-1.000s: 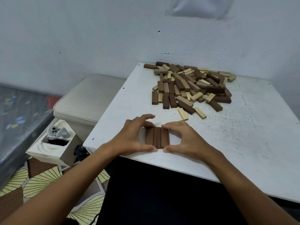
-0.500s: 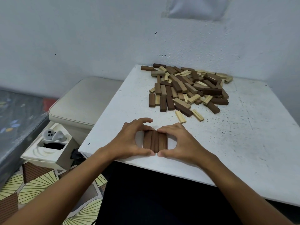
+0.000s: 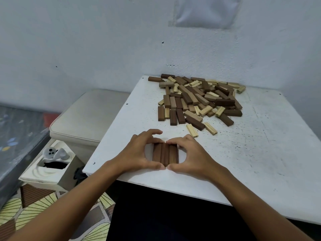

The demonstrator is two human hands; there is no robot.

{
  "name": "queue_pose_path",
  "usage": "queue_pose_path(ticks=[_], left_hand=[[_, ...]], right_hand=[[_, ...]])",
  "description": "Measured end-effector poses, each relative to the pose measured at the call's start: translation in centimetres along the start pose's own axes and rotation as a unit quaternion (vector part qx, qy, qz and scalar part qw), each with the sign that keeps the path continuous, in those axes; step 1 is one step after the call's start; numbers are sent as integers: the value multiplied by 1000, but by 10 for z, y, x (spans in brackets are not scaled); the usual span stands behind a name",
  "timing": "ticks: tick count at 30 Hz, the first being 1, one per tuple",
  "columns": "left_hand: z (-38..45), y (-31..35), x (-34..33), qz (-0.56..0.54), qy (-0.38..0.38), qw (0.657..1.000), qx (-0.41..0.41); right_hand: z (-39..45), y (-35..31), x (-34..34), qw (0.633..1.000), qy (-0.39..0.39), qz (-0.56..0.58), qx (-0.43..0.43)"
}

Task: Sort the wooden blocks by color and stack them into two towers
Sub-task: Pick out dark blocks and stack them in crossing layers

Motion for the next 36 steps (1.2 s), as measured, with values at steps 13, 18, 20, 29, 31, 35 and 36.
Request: queue_pose_path(ticks=[13,18,20,29,31,35,36], left_hand=[[21,-4,12,3,-10,1000,18],[22,-1,10,8,-7,1000,13],[21,0,10,11,3,1000,12],[14,-11,18,7,37,999,17],[14,-11,20,14,31,999,12],[15,-6,26,50,16,999,-6],[17,-5,29,53,22,998,-4]], right_hand=[[22,1,4,999,24,5,-27],[21,4,5,999,15,8,-36],[23,5,5,999,4,8,-34],[36,-4,3,999,-33,6,-23],[36,-4,4,999,-38,2,-23],[35,-5,10,998,-59,-30,-14],[36,-6,14,998,-55,-32,-5]])
Point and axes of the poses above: each hand's wrist, its own z-axis towards the middle knuckle, its own x-axis out of the back of the hand, y = z × x, the point moved 3 cm from there along z, towards the middle knuckle, and after that the axes turned 7 degrees about -z, right-handed, at the moved point
